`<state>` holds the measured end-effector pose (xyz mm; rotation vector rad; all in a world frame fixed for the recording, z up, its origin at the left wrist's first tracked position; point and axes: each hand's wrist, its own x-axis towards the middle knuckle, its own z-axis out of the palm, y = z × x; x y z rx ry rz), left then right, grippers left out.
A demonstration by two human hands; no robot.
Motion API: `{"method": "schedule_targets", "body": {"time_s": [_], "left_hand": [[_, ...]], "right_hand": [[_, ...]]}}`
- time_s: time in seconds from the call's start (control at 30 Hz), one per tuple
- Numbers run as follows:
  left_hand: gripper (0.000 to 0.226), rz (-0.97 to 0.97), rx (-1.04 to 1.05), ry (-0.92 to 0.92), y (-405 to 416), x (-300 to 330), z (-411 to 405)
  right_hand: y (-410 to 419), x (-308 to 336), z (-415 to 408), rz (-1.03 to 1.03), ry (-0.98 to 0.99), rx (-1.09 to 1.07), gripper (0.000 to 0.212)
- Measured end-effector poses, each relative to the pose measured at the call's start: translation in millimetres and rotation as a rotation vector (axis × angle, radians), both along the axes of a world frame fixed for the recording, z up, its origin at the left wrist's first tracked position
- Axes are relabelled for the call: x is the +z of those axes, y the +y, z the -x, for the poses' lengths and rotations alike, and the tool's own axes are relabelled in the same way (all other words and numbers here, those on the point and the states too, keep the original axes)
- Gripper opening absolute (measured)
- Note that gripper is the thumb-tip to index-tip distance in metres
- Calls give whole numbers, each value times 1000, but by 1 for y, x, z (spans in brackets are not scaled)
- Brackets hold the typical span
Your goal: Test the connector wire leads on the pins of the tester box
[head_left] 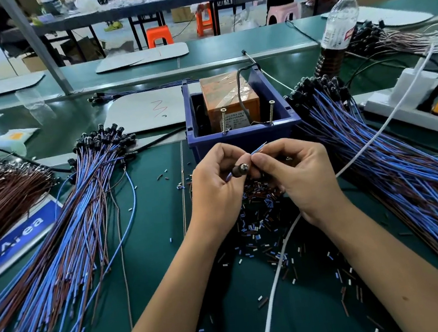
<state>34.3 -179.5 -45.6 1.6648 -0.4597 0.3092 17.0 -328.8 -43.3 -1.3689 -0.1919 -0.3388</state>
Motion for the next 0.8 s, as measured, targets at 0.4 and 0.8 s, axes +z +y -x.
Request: {"method": "schedule_targets", "body": {"time_s": [0.4,0.8], "left_hand": [[8,17,561,-456,7,7,2],[12,120,517,-220,3,2,0]], "right_hand": [[-19,11,-2,-134,-1,116,12],[-22,7,-7,-126,-64,-189,10]]}}
